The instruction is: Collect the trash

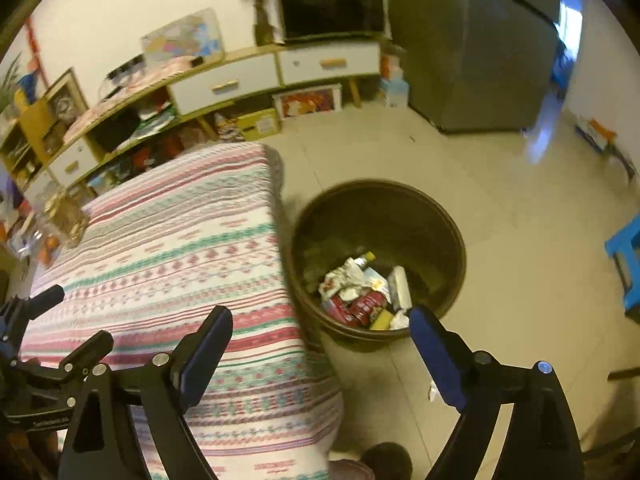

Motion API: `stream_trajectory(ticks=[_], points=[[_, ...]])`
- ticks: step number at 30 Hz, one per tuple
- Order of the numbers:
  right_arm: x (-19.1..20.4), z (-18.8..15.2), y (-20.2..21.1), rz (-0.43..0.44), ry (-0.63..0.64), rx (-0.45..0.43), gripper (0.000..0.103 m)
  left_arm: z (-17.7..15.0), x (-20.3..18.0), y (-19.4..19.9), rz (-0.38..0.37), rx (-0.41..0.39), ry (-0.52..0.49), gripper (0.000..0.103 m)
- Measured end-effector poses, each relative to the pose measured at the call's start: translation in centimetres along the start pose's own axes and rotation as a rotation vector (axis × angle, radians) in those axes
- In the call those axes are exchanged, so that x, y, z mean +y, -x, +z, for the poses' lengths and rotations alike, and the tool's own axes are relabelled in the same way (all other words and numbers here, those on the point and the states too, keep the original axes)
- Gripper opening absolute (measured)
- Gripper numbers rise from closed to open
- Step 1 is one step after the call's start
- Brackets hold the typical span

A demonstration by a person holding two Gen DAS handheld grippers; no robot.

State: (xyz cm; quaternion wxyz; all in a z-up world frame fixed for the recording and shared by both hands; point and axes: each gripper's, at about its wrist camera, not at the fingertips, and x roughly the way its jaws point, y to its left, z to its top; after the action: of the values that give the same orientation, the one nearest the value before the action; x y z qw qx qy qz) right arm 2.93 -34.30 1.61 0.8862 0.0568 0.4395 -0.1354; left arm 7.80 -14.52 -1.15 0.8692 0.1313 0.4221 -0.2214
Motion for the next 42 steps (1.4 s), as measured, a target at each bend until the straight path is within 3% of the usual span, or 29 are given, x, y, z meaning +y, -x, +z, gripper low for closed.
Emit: stream_trajectory(ticks=[1, 13, 17, 25, 42], points=[[0.7, -0.2, 0.5, 0.003, 0.012, -0.011, 0.102, -0.4, 0.5, 0.7, 0.013, -0.003, 0.023, 0.103], [6.2, -3.5, 4.7, 0.018, 0.173, -0.182, 0.103, -5.6, 4.8, 5.1, 0.09, -0.092, 0.258, 0.103], [7.0, -4.2, 4.9, -0.008, 0.204, -0.218, 0.103, -6.1, 5.6, 6.1, 0.132, -0.14, 0.275, 0.103], [7.3, -4.6, 5.4, -0.01, 0.213, -0.252, 0.103, -6.7, 5.5, 6.2, 0.133, -0.141, 0.278, 0.103], [7.3, -4.9, 4.8, -0.017, 0.223, -0.227, 0.103, -6.7, 5.0, 6.8, 0.122, -0.163, 0.271, 0.103]])
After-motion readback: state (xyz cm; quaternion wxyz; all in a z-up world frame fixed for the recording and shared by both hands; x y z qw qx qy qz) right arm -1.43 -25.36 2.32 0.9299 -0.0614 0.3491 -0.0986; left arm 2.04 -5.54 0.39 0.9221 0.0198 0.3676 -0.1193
